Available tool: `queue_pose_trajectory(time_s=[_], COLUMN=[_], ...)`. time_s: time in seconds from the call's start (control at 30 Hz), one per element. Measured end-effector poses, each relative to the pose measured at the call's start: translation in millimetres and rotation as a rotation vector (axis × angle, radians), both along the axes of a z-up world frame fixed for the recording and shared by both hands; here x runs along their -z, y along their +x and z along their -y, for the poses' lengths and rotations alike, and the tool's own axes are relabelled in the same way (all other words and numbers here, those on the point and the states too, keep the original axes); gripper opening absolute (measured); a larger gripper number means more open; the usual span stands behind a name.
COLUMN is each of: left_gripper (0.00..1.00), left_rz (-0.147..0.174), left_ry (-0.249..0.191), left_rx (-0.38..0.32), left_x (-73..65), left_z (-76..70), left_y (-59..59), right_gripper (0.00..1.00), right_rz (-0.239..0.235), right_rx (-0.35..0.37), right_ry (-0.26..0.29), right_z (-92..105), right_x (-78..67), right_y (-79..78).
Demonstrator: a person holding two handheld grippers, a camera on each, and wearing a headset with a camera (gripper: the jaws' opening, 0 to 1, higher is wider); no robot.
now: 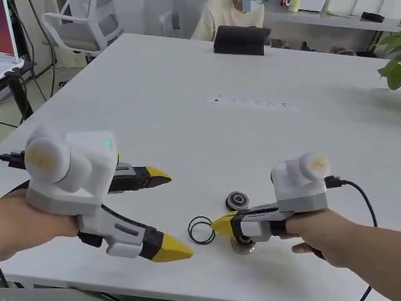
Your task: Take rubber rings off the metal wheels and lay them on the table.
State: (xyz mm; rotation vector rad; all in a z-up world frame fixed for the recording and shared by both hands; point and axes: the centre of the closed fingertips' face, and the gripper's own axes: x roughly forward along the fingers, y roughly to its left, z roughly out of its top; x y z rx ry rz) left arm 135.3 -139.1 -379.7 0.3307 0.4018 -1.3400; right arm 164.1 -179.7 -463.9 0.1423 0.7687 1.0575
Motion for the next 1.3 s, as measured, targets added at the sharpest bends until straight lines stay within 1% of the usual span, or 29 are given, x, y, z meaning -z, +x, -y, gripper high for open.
queue_pose_trajectory(time_s=[0.03, 0.13, 0.27, 0.33, 0.43, 0.5, 0.6, 0.87, 1.07, 1.13, 1.2, 1.3], left_gripper=[0.75, 0.75, 0.75, 0.75, 0.75, 0.75, 0.75, 0.73, 0.73, 0.73, 0.72, 0.72], left_rz=[0.002, 0.001, 0.002, 0.001, -0.001, -0.002, 0.005, 0.017, 0.017, 0.012, 0.016, 0.012], left_ry=[0.001, 0.0, 0.003, 0.003, 0.003, 0.002, 0.0, -0.016, -0.014, -0.019, -0.022, -0.023], left_rx=[0.0, -0.003, -0.004, -0.005, -0.007, -0.007, -0.005, 0.002, 0.01, 0.01, 0.012, 0.013], left_x=[0.0, -0.5, -0.4, -0.4, -0.5, -1.4, -3.2, -9.7, -10.4, -11.1, -12.1, -12.0], left_z=[0.0, 0.3, 0.1, 0.1, 0.4, 1.3, 2.9, 12.4, 20.0, 23.4, 26.8, 32.1], left_y=[0.2, 0.5, 0.9, 1.4, 2.2, 2.5, 4.2, 11.1, 17.7, 20.6, 23.3, 27.8], right_gripper=[0.0, 0.04, 0.05, 0.06, 0.08, 0.09, 0.1, 0.11, 0.13, 0.13, 0.14, 0.15], right_rz=[-0.003, 0.008, 0.017, 0.018, 0.028, 0.027, 0.035, 0.064, 0.086, 0.096, 0.108, 0.121], right_rx=[0.002, 0.009, 0.001, 0.0, 0.004, 0.016, 0.029, 0.067, 0.066, 0.068, 0.07, 0.074], right_ry=[0.0, -0.013, -0.025, -0.022, -0.013, 0.006, 0.02, 0.056, 0.051, 0.049, 0.042, 0.029], right_z=[0.1, 1.4, 1.4, 1.7, 3.6, 5.3, 8.3, 20.9, 29.5, 34.0, 38.2, 45.5], right_x=[0.3, 1.2, 2.3, 1.5, -2.7, -7.5, -14.3, -31.1, -36.7, -38.3, -39.6, -39.9], right_y=[0.2, 2.2, 1.6, 1.4, 2.6, 4.2, 5.1, 10.4, 9.6, 10.7, 10.9, 12.8])
